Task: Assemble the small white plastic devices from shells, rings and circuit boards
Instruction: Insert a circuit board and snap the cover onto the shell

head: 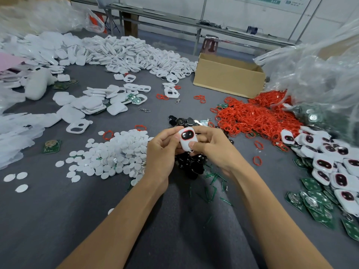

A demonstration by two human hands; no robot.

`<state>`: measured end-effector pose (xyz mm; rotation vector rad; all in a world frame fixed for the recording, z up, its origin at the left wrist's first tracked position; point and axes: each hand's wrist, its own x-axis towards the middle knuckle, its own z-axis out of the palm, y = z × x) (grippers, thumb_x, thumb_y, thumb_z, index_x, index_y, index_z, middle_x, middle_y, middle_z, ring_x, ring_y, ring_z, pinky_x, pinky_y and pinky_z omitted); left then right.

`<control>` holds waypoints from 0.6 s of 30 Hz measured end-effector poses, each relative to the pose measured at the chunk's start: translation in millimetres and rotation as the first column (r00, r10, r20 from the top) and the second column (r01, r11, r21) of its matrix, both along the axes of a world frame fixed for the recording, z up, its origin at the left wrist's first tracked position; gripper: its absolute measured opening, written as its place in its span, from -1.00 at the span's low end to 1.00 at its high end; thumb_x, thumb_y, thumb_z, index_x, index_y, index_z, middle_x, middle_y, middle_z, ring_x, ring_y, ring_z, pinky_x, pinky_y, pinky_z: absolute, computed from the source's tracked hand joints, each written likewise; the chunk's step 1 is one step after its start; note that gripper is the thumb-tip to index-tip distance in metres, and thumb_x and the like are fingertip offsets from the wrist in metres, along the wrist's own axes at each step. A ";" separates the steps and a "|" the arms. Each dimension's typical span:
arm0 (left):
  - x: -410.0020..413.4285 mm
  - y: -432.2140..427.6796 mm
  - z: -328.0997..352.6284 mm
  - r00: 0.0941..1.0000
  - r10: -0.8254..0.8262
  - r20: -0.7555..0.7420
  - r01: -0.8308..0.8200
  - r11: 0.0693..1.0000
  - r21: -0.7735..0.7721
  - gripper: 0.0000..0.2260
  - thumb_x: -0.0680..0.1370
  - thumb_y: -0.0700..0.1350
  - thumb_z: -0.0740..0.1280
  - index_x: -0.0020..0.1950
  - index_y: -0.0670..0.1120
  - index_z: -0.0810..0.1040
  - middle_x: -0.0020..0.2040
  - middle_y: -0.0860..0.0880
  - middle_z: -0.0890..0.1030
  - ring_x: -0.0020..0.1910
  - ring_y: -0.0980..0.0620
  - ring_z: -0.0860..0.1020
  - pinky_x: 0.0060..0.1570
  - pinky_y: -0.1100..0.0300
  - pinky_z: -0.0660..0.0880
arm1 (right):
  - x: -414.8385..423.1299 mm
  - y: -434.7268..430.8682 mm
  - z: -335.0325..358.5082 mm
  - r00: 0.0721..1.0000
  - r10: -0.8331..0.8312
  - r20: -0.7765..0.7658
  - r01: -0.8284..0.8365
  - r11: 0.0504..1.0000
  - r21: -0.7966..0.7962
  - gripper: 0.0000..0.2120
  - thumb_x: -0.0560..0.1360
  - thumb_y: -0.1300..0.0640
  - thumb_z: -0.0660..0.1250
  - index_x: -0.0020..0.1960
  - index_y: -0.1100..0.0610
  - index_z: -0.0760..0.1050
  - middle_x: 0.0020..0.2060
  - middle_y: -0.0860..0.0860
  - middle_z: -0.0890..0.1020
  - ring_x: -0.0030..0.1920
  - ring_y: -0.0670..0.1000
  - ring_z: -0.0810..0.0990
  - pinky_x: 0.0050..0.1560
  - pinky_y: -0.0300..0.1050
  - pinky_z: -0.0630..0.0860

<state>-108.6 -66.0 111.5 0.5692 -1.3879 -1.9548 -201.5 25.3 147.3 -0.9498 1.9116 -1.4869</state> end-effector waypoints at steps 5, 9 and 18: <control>0.0 1.3 1.2 1.000 -0.008 0.002 0.008 1.000 0.007 -0.80 0.62 -0.27 0.25 0.06 -0.04 0.64 -0.15 0.01 0.72 -0.20 0.12 0.65 -0.16 0.27 0.59 | -2.8 1.2 0.8 0.999 0.018 0.033 -0.019 1.000 0.008 -0.64 0.45 0.50 0.25 0.17 0.22 0.55 -0.16 0.15 0.68 -0.15 0.03 0.64 -0.19 -0.20 0.56; -0.8 2.0 0.2 1.000 -0.003 0.025 0.003 1.000 -0.006 -0.85 0.58 -0.20 0.35 0.08 -0.03 0.65 -0.14 -0.01 0.73 -0.18 0.09 0.66 -0.08 0.22 0.61 | -2.4 0.9 -1.3 1.000 -0.028 0.000 0.028 1.000 -0.011 -0.64 0.43 0.48 0.28 0.15 0.21 0.58 -0.24 0.15 0.68 -0.21 0.04 0.64 -0.26 -0.23 0.53; -0.5 1.6 -2.1 0.989 0.081 0.122 -0.058 0.982 -0.182 -0.84 0.53 -0.26 0.40 0.06 -0.08 0.66 -0.10 -0.03 0.73 -0.09 0.02 0.69 0.06 0.00 0.60 | -2.6 3.2 -1.7 0.989 -0.085 -0.120 0.085 0.996 -0.006 -0.89 0.54 0.27 0.33 -0.04 0.15 0.62 -0.37 0.21 0.63 -0.30 0.01 0.65 -0.24 -0.11 0.60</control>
